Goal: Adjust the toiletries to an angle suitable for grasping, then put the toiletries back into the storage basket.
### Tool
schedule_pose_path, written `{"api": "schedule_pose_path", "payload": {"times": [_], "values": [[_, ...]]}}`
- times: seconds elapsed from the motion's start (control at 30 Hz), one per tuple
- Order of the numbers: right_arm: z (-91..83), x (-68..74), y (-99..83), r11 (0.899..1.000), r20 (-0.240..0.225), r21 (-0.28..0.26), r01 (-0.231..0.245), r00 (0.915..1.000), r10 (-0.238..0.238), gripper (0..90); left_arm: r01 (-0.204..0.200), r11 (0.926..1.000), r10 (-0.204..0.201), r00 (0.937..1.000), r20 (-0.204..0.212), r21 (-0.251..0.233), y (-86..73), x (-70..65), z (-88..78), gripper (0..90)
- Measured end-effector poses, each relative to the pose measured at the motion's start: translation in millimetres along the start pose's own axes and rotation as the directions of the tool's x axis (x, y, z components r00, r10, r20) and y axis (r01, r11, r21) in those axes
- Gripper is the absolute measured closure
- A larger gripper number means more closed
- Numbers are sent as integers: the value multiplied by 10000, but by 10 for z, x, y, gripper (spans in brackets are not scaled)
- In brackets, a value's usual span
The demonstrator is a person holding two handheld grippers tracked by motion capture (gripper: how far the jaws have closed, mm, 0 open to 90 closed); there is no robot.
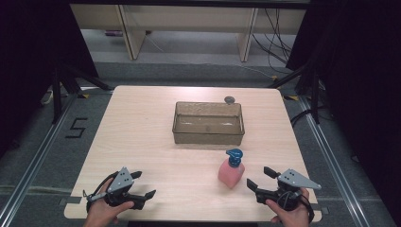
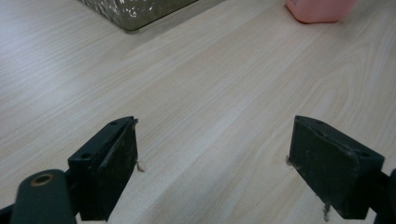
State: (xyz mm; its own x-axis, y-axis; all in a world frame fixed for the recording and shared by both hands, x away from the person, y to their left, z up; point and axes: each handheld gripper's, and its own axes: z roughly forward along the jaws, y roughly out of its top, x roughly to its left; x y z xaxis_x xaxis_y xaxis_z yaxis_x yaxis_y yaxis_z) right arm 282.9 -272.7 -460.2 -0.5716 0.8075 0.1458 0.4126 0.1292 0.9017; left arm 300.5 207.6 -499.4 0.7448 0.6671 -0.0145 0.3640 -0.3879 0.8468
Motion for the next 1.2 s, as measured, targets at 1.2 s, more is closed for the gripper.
{"api": "schedule_pose_path", "payload": {"times": [1.2], "values": [[199,226,223,9979,-616,-202,622,9961,-634,207,-229,9994,222,9993,290,267,23,-45,61,151]]}}
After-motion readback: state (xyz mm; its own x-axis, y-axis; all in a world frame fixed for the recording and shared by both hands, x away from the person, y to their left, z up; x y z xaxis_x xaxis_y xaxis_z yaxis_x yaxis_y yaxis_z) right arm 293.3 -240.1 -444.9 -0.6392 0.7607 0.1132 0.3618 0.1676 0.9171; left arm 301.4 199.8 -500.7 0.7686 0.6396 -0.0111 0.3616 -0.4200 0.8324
